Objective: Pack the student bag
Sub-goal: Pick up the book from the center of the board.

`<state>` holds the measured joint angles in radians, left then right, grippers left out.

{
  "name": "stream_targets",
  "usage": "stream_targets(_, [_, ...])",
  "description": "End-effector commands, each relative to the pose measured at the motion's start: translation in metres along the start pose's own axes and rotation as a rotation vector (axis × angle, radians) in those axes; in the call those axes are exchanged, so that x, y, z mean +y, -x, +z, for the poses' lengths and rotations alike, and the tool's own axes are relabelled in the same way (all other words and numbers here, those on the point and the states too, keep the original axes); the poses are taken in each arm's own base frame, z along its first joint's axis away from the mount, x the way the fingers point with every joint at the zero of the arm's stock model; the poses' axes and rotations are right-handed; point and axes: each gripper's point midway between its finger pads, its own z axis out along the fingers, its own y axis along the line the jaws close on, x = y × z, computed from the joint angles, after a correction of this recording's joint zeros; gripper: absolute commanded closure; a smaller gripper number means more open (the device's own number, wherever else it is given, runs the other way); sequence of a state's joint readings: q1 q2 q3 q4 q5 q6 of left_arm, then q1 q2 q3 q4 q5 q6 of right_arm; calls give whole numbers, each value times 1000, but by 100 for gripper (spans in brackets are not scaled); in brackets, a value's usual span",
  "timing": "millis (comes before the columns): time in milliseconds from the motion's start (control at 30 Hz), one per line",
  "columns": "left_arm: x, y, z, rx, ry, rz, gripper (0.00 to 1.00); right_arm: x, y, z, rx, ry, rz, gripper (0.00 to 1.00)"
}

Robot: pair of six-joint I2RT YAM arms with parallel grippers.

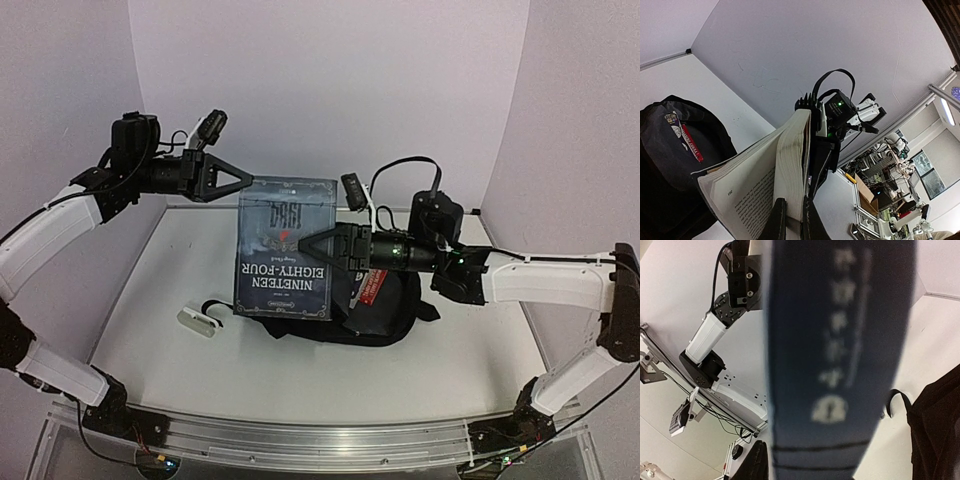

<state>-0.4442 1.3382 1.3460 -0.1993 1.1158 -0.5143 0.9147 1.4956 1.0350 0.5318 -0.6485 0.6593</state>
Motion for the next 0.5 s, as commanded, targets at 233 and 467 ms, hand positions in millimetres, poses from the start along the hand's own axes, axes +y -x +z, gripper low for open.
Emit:
stream_targets(233, [24, 11, 1, -43, 125, 70, 77, -3, 62, -21, -266, -215, -67, 100])
stream_targets(467, [121, -18, 1, -23, 447, -108, 22, -77, 85, -132, -397, -987, -72, 100])
